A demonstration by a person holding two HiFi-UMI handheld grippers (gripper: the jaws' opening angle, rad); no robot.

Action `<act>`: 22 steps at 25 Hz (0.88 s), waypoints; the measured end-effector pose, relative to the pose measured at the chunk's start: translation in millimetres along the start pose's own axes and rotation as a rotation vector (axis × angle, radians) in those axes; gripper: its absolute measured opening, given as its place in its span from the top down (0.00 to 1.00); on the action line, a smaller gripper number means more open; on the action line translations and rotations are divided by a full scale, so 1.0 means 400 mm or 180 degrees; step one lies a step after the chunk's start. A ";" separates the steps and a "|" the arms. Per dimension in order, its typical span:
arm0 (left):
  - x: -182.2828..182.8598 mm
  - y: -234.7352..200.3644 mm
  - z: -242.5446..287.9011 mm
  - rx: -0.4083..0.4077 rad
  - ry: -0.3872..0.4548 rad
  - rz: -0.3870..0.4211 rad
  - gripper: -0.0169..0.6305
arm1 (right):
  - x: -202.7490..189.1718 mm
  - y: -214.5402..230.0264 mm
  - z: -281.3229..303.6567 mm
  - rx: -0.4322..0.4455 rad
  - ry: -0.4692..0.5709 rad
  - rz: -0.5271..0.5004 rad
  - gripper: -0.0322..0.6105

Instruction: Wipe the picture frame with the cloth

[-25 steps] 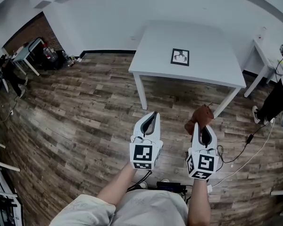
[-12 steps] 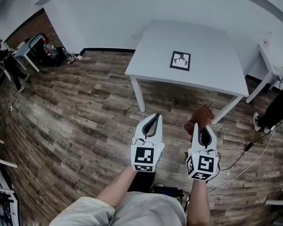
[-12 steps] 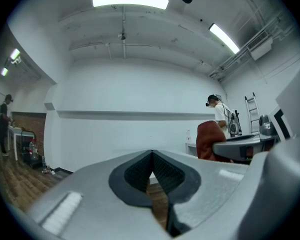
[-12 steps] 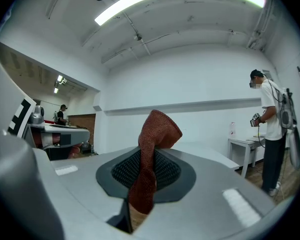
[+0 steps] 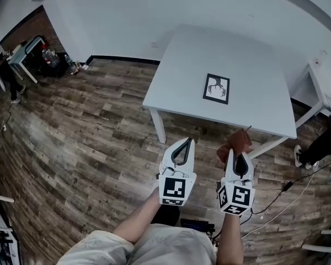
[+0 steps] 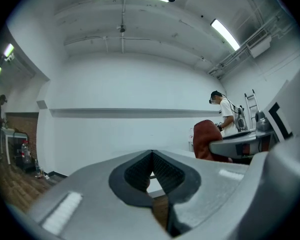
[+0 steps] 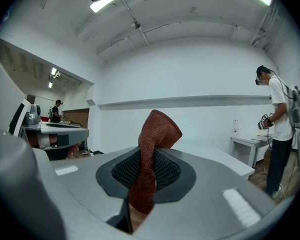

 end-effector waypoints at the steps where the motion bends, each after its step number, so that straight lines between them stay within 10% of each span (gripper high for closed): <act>1: 0.001 -0.020 0.032 -0.0018 -0.0011 -0.0024 0.97 | 0.006 0.000 0.036 -0.0005 -0.0009 -0.0006 0.83; 22: 0.003 -0.163 0.561 -0.0152 -0.0078 -0.0085 0.97 | -0.017 0.134 0.536 -0.0063 -0.0097 0.0057 0.83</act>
Point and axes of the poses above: the fingertips, and each gripper's own axes: z forward along the fingers, y to its right, x out of its top, the point moved 10 cm from there along -z, backward along the fingers, and after that the axes turned 12 degrees about -z, right-handed, at the moved point
